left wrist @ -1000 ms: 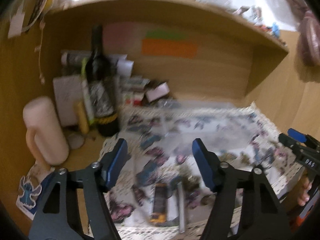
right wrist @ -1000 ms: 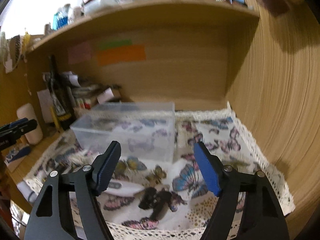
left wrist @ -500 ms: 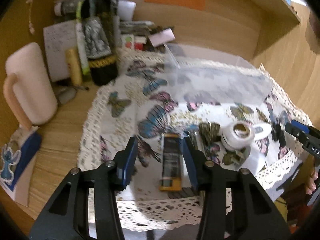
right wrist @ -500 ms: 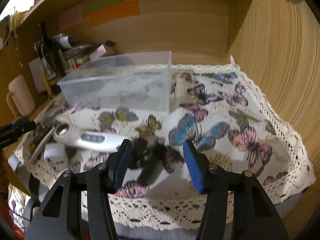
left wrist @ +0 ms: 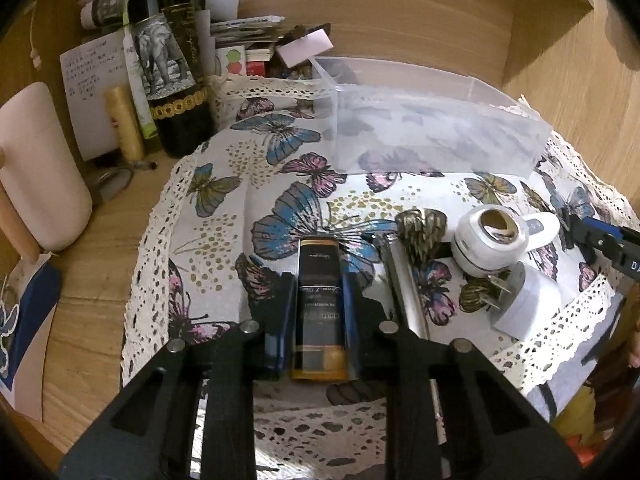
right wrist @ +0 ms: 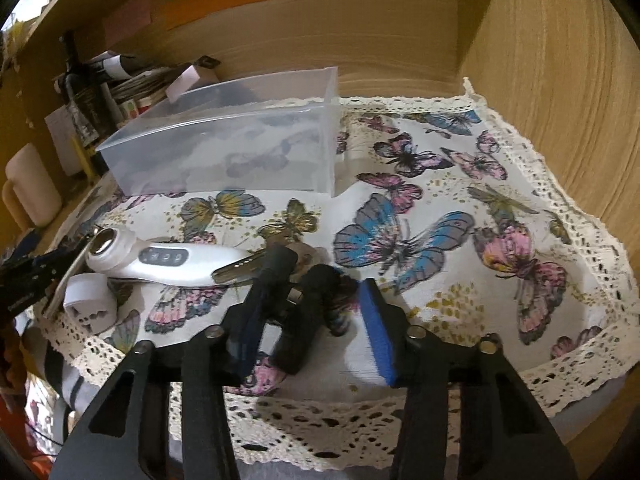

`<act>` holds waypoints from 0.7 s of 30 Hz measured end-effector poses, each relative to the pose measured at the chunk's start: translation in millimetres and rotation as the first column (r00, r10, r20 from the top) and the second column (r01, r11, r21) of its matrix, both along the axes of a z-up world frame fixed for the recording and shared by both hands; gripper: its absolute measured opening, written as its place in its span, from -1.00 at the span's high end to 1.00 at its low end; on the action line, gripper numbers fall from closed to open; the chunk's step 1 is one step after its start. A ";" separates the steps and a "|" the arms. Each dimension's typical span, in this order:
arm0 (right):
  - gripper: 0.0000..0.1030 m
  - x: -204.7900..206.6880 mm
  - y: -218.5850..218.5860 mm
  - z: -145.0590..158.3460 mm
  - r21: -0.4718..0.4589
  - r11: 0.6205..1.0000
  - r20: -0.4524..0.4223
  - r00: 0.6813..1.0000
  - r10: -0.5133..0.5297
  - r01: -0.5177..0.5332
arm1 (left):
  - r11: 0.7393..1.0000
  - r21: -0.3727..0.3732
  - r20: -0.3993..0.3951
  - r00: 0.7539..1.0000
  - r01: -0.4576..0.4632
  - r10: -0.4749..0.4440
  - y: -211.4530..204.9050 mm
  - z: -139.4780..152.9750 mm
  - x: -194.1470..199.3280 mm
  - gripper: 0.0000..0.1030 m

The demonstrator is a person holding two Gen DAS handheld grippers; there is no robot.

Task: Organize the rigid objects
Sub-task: 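Grasp the black-and-gold small bottle with the left tool while the right tool grasps a black connector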

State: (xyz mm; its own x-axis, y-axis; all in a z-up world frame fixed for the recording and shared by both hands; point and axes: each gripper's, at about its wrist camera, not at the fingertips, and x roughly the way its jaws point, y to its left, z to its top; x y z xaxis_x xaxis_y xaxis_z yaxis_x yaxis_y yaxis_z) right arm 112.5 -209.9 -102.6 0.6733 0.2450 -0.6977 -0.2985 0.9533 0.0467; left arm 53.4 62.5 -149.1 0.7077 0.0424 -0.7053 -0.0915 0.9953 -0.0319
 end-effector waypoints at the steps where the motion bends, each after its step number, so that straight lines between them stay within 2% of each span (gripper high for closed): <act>1: 0.24 -0.8 -1.6 0.5 0.000 1.000 0.000 1.000 -0.002 0.002 | 1.000 -0.007 0.001 1.000 -0.002 0.002 1.6 0.8 0.2 0.56; 9: 0.25 -6.8 -12.3 3.1 0.008 1.000 0.003 1.000 -0.016 0.016 | 0.999 -0.029 0.045 0.999 -0.019 0.020 5.7 17.9 -1.4 0.56; 11: 0.33 -5.7 -10.1 -0.9 -0.025 1.000 0.005 1.000 -0.016 0.016 | 1.000 -0.023 0.061 0.998 -0.018 0.019 4.3 23.8 -2.5 0.56; 13: 0.63 -2.1 -8.5 -6.1 -0.047 0.999 -0.005 1.000 -0.017 0.017 | 1.000 -0.020 0.077 0.997 -0.017 0.018 2.6 29.3 -3.2 0.56; 14: 0.64 -1.0 -9.3 -6.9 -0.048 0.999 0.001 1.000 -0.020 0.020 | 1.000 -0.019 0.084 0.996 -0.018 0.019 1.9 31.8 -3.2 0.56; 15: 0.75 -1.0 -10.1 -6.1 -0.043 0.999 0.002 1.000 -0.016 0.016 | 1.000 -0.019 0.092 0.996 -0.017 0.019 1.3 35.3 -3.5 0.56; 21: 0.75 -3.2 -16.5 15.3 -0.029 0.999 0.067 0.997 -0.030 0.032 | 0.999 -0.034 0.141 0.990 -0.008 0.013 0.5 56.0 1.7 0.56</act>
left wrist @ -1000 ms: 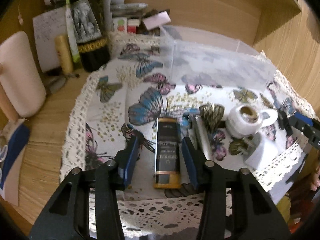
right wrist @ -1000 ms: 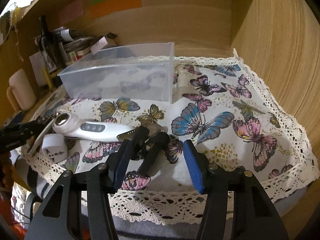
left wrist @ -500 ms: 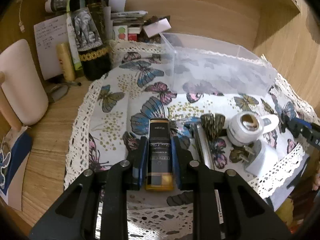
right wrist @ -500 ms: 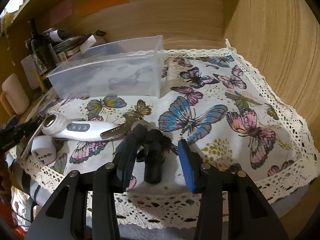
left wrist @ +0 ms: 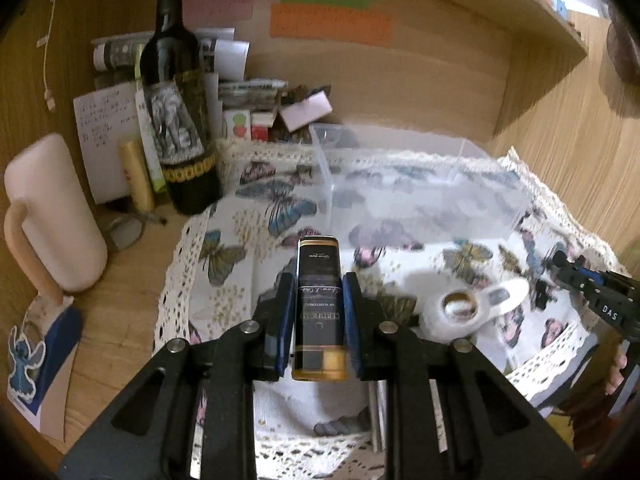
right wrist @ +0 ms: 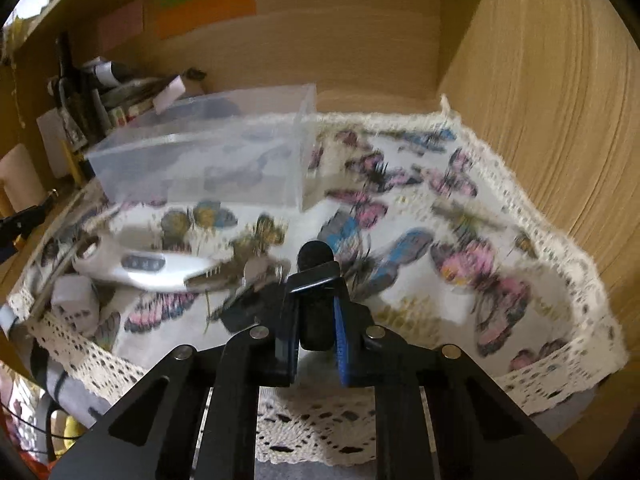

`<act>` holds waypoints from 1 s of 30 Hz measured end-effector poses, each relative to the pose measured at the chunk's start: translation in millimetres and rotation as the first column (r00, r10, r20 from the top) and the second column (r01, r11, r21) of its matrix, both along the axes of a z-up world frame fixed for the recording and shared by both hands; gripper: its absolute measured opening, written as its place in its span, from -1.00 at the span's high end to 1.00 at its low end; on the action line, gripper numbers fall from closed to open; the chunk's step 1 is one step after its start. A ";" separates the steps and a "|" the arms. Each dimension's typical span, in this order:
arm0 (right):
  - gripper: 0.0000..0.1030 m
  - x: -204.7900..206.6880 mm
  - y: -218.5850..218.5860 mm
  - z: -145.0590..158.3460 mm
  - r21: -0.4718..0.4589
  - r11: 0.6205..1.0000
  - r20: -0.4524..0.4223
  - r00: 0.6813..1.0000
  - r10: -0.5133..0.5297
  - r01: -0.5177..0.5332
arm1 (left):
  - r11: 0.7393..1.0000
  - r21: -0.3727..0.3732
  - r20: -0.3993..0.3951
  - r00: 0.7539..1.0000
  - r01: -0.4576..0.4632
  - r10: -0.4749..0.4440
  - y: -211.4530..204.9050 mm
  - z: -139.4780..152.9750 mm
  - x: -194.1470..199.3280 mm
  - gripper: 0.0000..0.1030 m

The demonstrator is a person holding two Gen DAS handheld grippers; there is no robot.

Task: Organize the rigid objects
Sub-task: 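Grasp the black-and-gold small bottle with the left tool while the right tool grasps a black connector, then carry the bottle and connector into the clear box and open both tools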

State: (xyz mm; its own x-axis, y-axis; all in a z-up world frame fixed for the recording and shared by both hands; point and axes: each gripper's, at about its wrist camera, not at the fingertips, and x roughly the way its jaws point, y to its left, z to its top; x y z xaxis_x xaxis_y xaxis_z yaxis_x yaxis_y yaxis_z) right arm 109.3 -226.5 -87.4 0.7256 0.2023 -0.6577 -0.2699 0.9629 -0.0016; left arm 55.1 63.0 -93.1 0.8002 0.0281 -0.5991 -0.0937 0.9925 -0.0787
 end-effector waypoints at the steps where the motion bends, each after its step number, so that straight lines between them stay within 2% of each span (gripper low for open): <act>1: 0.75 0.0 -0.4 5.3 0.002 1.000 0.014 1.000 0.000 0.000 | 1.000 -0.005 0.007 1.000 0.004 -0.004 -0.7 3.5 1.5 0.56; 7: 0.74 4.2 7.0 43.4 -0.007 1.000 0.127 0.992 0.024 -0.023 | 0.999 -0.009 0.076 0.997 0.031 -0.030 -5.6 32.7 15.7 0.56; 12: 0.74 13.1 20.9 74.7 -0.001 0.998 0.236 0.970 0.054 -0.055 | 0.998 -0.009 0.120 0.991 0.055 -0.054 -9.9 55.6 33.5 0.56; 17: 0.74 33.2 41.0 98.3 0.017 0.995 0.290 0.953 0.088 -0.097 | 0.998 -0.010 0.134 0.989 0.065 -0.063 -11.5 71.4 54.8 0.56; 23: 0.74 66.0 64.5 104.9 0.040 0.989 0.271 0.954 0.127 -0.143 | 0.998 -0.014 0.109 0.992 0.066 -0.064 -9.5 78.7 89.9 0.56; 30: 0.74 115.8 90.4 83.2 0.020 0.986 0.148 0.976 0.162 -0.166 | 0.994 -0.037 0.009 0.995 0.100 -0.100 -9.3 61.5 134.5 0.56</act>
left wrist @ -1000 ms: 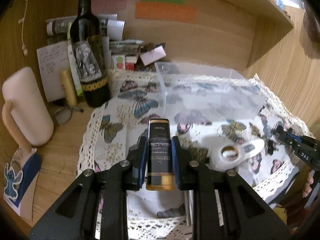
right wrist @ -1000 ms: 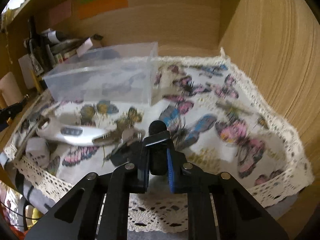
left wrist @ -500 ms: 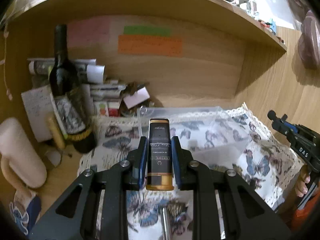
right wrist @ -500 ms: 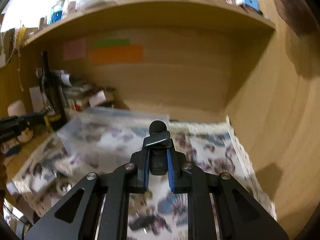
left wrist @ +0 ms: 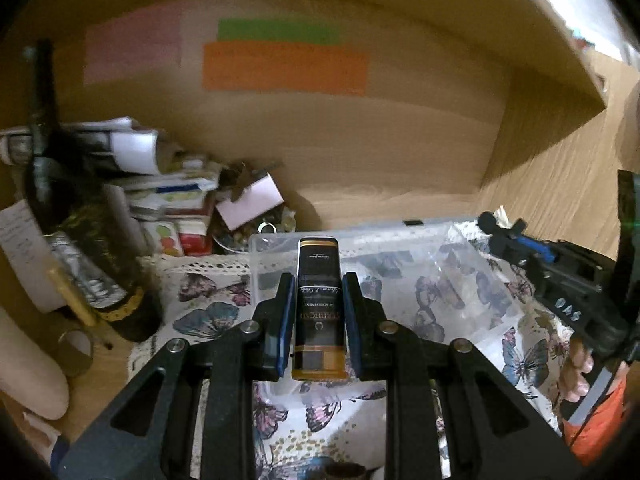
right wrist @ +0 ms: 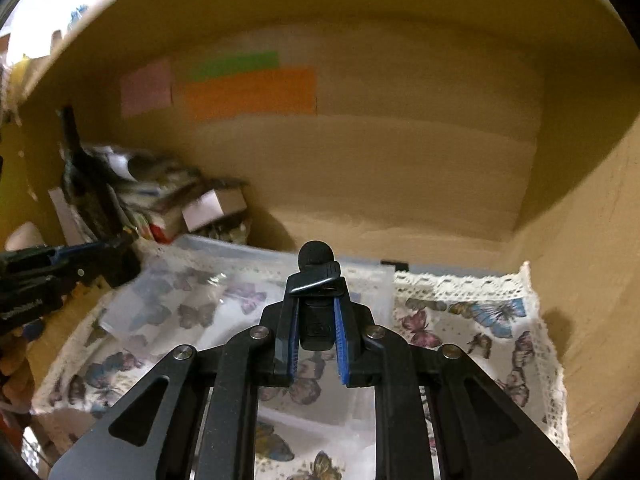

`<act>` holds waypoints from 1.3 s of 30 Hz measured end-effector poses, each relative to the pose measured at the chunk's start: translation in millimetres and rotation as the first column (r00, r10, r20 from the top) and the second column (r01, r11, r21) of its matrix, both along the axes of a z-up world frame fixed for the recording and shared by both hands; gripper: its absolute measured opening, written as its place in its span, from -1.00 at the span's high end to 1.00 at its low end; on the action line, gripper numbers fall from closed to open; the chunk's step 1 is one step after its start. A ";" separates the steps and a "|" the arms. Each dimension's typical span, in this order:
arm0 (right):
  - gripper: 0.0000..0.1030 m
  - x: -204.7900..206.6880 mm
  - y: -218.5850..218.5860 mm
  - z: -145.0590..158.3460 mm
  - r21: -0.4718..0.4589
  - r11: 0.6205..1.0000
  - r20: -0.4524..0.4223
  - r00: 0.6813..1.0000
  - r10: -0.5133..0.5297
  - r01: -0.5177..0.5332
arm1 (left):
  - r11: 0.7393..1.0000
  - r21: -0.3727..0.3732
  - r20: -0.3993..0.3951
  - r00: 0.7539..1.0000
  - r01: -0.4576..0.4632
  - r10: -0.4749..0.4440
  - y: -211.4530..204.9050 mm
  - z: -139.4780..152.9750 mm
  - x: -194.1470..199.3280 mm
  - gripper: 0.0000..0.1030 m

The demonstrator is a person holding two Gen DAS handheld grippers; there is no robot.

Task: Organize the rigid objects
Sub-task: 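Carry the bottle and connector into the clear box and open both tools, then grasp the silver metal tube with the left tool while the right tool grasps a black adapter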

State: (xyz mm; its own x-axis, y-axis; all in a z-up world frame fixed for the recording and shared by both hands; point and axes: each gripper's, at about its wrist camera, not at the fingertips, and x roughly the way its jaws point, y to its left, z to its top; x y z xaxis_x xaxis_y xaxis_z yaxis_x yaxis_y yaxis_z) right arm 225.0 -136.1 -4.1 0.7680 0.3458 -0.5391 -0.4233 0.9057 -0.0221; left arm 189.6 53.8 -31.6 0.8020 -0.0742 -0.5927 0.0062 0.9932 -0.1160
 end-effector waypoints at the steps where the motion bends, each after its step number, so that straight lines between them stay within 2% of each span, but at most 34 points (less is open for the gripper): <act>1: 0.74 5.1 3.0 -4.3 -0.012 1.000 -0.016 1.000 0.003 -0.004 | 1.000 0.005 -0.018 1.000 0.006 -0.006 -1.4 -4.5 6.2 0.56; 9: 0.74 35.6 18.0 -44.9 -0.075 0.996 -0.162 0.986 0.029 -0.042 | 0.998 0.023 -0.131 0.990 0.055 -0.052 -16.4 -41.5 40.2 0.56; 17: 0.74 39.4 25.6 -57.3 -0.139 0.988 -0.187 0.981 0.046 -0.073 | 0.995 0.033 -0.186 0.979 0.094 -0.087 -26.2 -63.8 56.3 0.56; 22: 0.72 40.9 25.4 -58.4 -0.145 0.987 -0.196 0.980 0.045 -0.074 | 0.995 0.033 -0.189 0.978 0.093 -0.085 -27.5 -64.5 51.3 0.49; 24: 0.57 40.3 25.8 -57.0 -0.144 0.987 -0.199 0.979 0.047 -0.076 | 0.995 0.026 -0.187 0.979 0.093 -0.086 -26.8 -62.4 50.4 0.40; 28: 0.00 29.1 27.6 -46.5 -0.156 0.985 -0.148 0.988 0.046 -0.070 | 0.996 0.027 -0.145 0.986 0.088 -0.084 -26.9 -49.4 37.5 0.13; 32: -0.08 10.4 26.0 -26.1 -0.156 0.986 -0.074 0.996 0.054 -0.065 | 0.996 0.054 -0.087 0.994 0.075 -0.070 -29.6 -32.8 22.0 -0.11; 34: -0.29 -0.3 21.8 -15.0 -0.143 0.988 -0.041 0.998 0.055 -0.060 | 0.996 0.062 -0.056 0.996 0.067 -0.064 -29.6 -23.3 11.8 -0.33; 36: -0.45 -10.5 17.6 -5.3 -0.126 0.991 -0.011 0.999 0.050 -0.051 | 0.996 0.067 -0.018 0.998 0.058 -0.057 -29.6 -13.3 -0.1 -0.46; 39: -0.57 -26.2 10.7 8.1 -0.101 0.994 0.028 0.998 0.049 -0.046 | 0.995 0.087 0.034 0.998 0.040 -0.043 -29.3 -0.2 -19.3 -0.64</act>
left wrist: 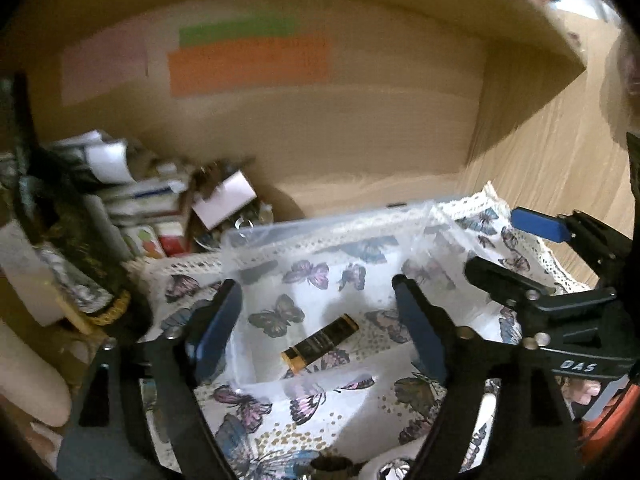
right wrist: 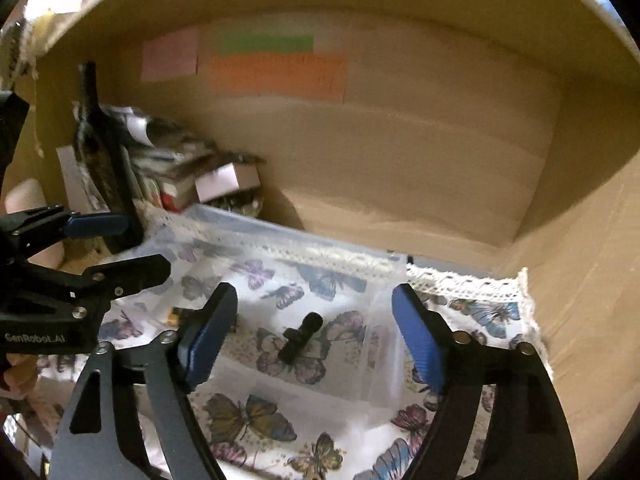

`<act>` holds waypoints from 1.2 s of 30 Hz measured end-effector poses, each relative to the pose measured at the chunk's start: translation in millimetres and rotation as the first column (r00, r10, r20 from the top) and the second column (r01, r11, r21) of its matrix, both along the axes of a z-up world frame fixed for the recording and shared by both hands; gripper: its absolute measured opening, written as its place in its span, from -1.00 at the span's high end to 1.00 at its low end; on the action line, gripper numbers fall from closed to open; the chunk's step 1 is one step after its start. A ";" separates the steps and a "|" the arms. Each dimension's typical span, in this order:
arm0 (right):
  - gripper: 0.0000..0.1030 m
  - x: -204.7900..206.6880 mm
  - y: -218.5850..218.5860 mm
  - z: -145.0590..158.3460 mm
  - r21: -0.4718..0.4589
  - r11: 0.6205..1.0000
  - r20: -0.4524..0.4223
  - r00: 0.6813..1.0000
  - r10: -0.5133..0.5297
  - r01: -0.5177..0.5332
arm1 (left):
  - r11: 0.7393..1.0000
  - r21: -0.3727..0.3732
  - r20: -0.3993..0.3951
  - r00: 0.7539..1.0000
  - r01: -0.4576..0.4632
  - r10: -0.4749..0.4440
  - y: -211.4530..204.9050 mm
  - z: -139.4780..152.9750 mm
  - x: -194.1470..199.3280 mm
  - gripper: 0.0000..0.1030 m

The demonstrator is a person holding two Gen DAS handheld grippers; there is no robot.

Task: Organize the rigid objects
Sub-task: 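Grasp the silver metal tube with the left tool while the right tool grasps a black adapter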

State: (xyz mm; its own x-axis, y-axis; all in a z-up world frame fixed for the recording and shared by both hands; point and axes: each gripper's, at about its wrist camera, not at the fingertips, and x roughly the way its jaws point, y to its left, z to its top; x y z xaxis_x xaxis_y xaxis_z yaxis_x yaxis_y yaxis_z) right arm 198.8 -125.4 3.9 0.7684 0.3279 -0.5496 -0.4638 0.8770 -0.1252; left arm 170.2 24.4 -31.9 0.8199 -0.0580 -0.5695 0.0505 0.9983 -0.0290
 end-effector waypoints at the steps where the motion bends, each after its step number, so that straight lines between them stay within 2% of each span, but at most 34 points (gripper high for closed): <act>1: -0.63 -5.6 -2.8 3.9 0.009 1.000 0.012 1.000 -0.001 0.000 | 1.000 0.004 0.016 1.000 -0.003 0.003 0.5 3.6 -5.8 -0.70; 6: -0.72 -34.5 -17.5 16.9 0.036 0.999 0.065 0.998 -0.010 0.008 | 1.000 0.017 0.079 0.997 -0.019 0.018 2.2 15.2 -38.0 -0.90; 11: -0.77 -59.2 -36.7 16.6 0.057 0.998 0.097 0.995 -0.035 0.029 | 0.999 0.010 0.091 0.995 -0.040 0.039 9.2 13.0 -66.9 -0.94; 19: -0.83 -77.4 -60.8 -12.3 0.063 0.995 0.031 0.996 -0.086 0.084 | 0.997 0.015 -0.003 0.997 -0.072 0.072 23.3 -24.6 -89.3 -0.94; 23: -0.83 -78.0 -73.0 -34.8 0.057 0.993 -0.046 0.994 -0.100 0.103 | 0.998 0.007 -0.059 0.996 -0.069 0.069 24.6 -48.9 -95.3 -0.90; 25: -0.83 -78.0 -76.2 -45.5 0.048 0.992 -0.081 0.991 -0.110 0.114 | 0.998 0.010 -0.093 0.994 -0.060 0.060 22.5 -61.6 -98.3 -0.67; 29: -0.83 -78.3 -76.0 -70.7 0.015 0.995 -0.154 0.984 -0.092 0.095 | 0.999 0.004 -0.159 0.987 -0.037 0.037 19.4 -82.2 -101.1 -0.50; 32: -0.80 -80.0 -71.9 -86.1 -0.010 0.998 -0.187 0.980 -0.070 0.070 | 0.999 -0.021 -0.192 0.981 -0.027 0.023 19.0 -92.8 -103.7 -0.26; 34: -0.66 -80.5 -70.3 -95.0 -0.031 0.998 -0.198 0.978 -0.067 0.062 | 0.999 -0.045 -0.215 0.977 -0.019 0.009 18.9 -99.7 -104.5 0.00; 35: -0.59 -80.0 -69.7 -99.3 -0.042 0.998 -0.208 0.976 -0.062 0.055 | 0.999 -0.050 -0.226 0.974 -0.017 0.006 18.2 -103.1 -104.6 0.06; 36: -0.47 -79.1 -69.6 -103.7 -0.054 0.997 -0.219 0.974 -0.063 0.052 | 0.998 -0.056 -0.238 0.971 -0.014 0.000 17.4 -106.7 -104.5 0.17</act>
